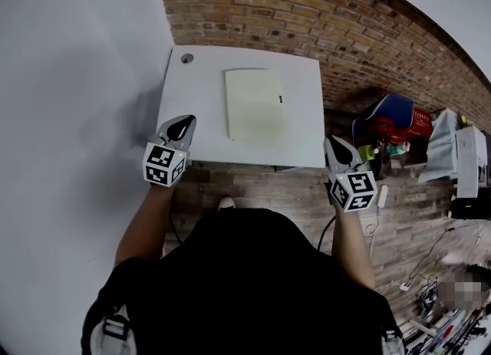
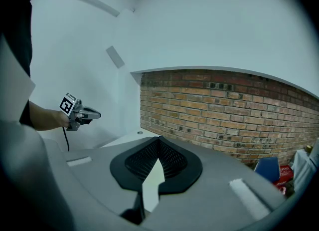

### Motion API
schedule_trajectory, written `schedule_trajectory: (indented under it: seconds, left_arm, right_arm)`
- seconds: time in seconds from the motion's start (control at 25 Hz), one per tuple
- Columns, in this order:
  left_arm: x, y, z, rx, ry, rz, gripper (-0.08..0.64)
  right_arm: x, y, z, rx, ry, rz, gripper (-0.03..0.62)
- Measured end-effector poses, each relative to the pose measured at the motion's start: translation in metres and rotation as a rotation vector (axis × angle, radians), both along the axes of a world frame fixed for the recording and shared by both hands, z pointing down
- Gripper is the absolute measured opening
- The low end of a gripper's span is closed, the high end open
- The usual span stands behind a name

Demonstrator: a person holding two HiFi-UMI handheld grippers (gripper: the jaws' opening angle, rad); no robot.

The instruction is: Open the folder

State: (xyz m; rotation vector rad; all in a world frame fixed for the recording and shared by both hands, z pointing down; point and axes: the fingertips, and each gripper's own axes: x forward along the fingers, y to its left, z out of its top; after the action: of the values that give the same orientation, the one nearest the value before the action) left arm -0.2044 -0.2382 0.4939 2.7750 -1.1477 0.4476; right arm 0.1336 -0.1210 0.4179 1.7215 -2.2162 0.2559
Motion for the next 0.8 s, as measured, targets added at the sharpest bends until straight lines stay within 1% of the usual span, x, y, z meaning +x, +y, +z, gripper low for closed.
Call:
schedule_trajectory:
  seconds: [0.24, 0.48, 0.68, 0.8]
  left_arm:
    - [-0.015, -0.018, 0.006, -0.003, 0.003, 0.008, 0.002]
    - [-0.031, -0.027, 0.005, 0.01, 0.02, -0.017, 0.002]
    - [-0.033, -0.021, 0.013, -0.007, 0.029, -0.008, 0.002]
    - [-0.029, -0.018, 0.009, 0.001, 0.025, 0.002, 0.002]
  right_arm:
    - [-0.014, -0.014, 0.005, -0.004, 0.008, 0.024, 0.002]
    - [-0.03, -0.017, 0.008, -0.017, 0.02, 0.002, 0.002]
    - [-0.037, -0.015, 0.004, -0.012, 0.021, -0.004, 0.002]
    - [-0.035, -0.01, 0.006, -0.021, 0.014, -0.01, 0.002]
